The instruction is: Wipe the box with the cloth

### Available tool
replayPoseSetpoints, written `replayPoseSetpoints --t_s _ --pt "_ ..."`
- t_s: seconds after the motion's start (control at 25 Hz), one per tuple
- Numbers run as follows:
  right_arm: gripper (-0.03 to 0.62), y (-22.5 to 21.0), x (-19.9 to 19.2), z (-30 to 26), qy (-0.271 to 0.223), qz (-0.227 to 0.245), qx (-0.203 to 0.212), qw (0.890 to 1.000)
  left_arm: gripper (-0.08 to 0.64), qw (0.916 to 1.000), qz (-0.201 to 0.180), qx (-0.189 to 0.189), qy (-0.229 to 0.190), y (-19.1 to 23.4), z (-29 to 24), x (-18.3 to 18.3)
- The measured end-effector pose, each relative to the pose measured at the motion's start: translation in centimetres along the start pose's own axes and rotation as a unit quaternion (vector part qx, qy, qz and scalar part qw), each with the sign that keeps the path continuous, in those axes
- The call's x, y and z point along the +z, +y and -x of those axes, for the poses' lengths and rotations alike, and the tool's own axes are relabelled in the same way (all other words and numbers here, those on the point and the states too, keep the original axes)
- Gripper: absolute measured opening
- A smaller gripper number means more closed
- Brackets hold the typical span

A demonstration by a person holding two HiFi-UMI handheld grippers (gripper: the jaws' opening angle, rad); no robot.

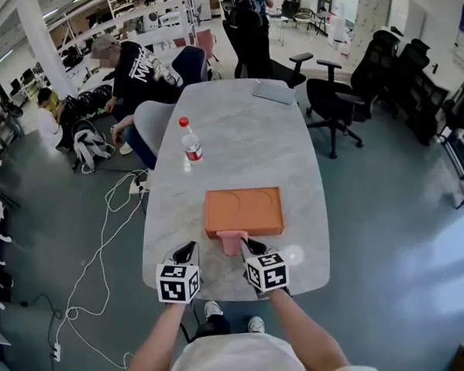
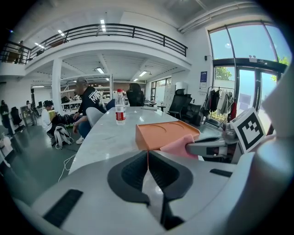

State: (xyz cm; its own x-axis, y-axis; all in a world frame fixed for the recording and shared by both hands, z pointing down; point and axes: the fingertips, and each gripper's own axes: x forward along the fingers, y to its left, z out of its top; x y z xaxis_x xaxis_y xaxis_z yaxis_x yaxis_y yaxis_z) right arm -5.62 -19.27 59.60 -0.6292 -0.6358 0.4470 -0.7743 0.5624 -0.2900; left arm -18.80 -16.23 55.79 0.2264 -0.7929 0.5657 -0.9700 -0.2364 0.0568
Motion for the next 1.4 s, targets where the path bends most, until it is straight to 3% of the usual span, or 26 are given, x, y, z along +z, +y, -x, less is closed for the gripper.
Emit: replayPoseSetpoints --t_s 0.96,1.4 --pt "0.015 -8.2 -1.0 4.4 -0.02 -0.071 -0.08 0.994 0.017 0.9991 -0.021 -0.035 0.01 -3.9 -2.8 1.0" --pt "0.014 -12.4 -1.7 7.5 -0.028 -0.1 -0.136 0.985 0.017 0.998 -0.032 -0.054 0.011 -4.7 -3.6 1.5"
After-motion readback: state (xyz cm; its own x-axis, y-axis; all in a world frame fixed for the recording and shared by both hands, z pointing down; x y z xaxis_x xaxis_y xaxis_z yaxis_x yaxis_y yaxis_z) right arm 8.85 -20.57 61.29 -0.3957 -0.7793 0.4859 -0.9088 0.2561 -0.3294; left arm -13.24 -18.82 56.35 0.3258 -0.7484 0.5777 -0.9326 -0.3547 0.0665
